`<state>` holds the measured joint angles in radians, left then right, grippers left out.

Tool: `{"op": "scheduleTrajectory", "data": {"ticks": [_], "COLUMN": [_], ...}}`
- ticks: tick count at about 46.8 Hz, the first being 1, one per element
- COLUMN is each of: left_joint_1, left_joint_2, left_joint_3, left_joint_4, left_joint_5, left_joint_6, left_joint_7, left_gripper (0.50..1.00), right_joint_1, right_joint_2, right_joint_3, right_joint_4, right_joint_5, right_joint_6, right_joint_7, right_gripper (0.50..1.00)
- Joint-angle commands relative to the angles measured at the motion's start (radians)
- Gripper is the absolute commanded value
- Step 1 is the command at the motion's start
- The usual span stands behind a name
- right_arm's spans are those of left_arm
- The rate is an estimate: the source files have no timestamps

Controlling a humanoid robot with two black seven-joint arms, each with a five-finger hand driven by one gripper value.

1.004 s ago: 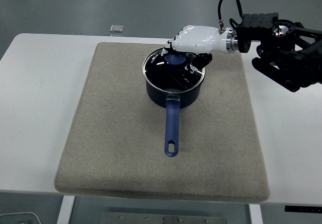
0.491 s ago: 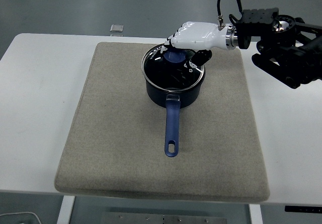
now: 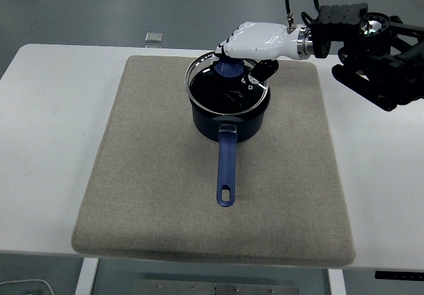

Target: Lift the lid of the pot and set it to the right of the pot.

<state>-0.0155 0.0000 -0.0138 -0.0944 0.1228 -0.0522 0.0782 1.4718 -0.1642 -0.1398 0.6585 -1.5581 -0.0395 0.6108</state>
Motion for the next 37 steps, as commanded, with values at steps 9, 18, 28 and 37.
{"op": "scheduleTrajectory", "data": {"ticks": [9, 18, 28, 37], "left_joint_1": [0.000, 0.000, 0.000, 0.000], "left_joint_2": [0.000, 0.000, 0.000, 0.000], "left_joint_3": [0.000, 0.000, 0.000, 0.000], "left_joint_4": [-0.001, -0.001, -0.002, -0.002], "left_joint_5": [0.000, 0.000, 0.000, 0.000], "left_joint_6": [0.000, 0.000, 0.000, 0.000], "left_joint_7": [0.000, 0.000, 0.000, 0.000], "left_gripper": [1.000, 1.000, 1.000, 1.000], "right_joint_1": [0.031, 0.059, 0.067, 0.065], "right_joint_2": [-0.009, -0.018, -0.034, -0.034], "right_joint_3": [-0.001, -0.037, -0.043, -0.053], "right_joint_4": [-0.028, -0.042, -0.086, -0.131], "right_joint_5": [0.000, 0.000, 0.001, 0.001], "right_joint_6": [0.046, 0.066, 0.090, 0.099], "right_joint_7": [0.000, 0.000, 0.000, 0.000], "right_gripper": [0.500, 0.500, 0.500, 0.500]}}
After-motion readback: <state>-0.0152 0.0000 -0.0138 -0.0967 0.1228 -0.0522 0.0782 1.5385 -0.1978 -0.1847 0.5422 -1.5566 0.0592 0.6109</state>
